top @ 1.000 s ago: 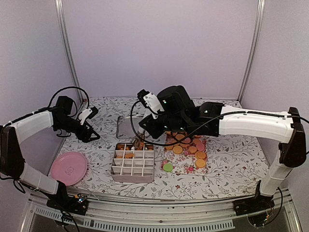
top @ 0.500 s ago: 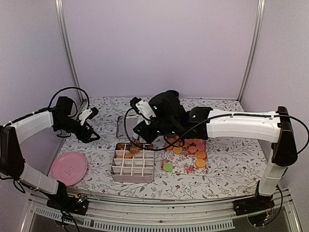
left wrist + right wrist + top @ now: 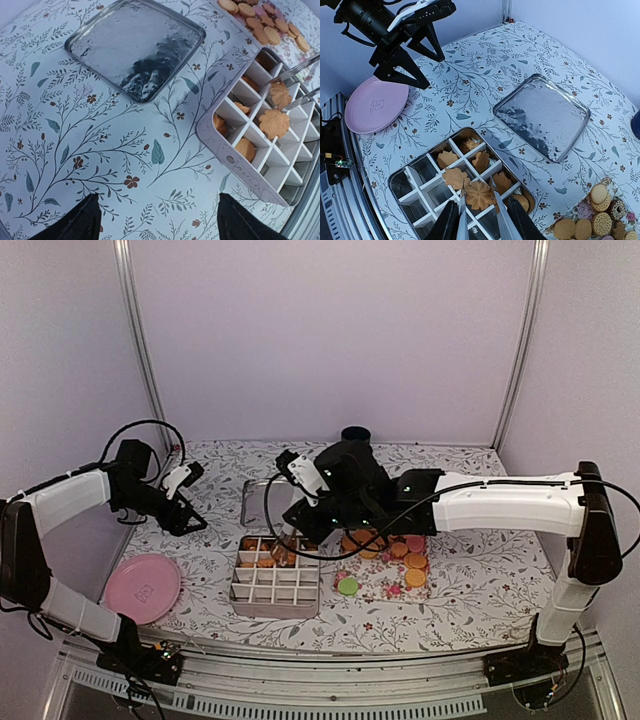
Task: Pack the cookies
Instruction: Place the fake cookies in the empty pocket of the box.
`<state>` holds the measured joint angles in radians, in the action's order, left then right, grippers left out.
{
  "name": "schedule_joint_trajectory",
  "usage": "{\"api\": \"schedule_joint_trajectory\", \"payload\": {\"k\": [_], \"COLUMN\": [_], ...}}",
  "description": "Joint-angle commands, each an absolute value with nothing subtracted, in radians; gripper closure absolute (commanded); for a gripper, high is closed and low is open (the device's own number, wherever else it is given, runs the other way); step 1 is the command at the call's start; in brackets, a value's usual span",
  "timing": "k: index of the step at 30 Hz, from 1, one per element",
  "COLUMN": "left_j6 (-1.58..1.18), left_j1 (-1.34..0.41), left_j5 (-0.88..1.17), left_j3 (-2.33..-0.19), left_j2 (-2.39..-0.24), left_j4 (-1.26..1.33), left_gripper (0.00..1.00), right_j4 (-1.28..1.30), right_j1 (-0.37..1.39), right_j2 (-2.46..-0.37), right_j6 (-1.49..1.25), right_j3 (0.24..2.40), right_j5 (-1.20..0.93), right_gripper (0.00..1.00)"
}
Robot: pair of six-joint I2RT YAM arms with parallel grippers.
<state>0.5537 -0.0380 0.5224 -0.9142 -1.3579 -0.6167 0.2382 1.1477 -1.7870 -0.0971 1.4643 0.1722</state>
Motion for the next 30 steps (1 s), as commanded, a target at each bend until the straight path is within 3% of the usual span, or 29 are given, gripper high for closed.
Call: {"api": "schedule_joint_trajectory", "payload": {"k": [1,30], "left_j6": [0.560,0.561], "left_j1": [-0.030,-0.030], "left_j5": [0.528,0.537], "left_j3": [-0.920,-0.931], "left_j2": [-1.347,-1.344], "left_j4": [-0.623,-0.626], "left_gripper": [0.19,0.19], "right_j4": [0.203,0.208], "right_j1": [1.155,1.154], "right_j2": [-1.741,-1.719], "right_j6": [-0.110,-0.060], "right_j3": [1.461,1.475], "right_j5": [0.167,0.136], "right_gripper": [0.73,0.64]}}
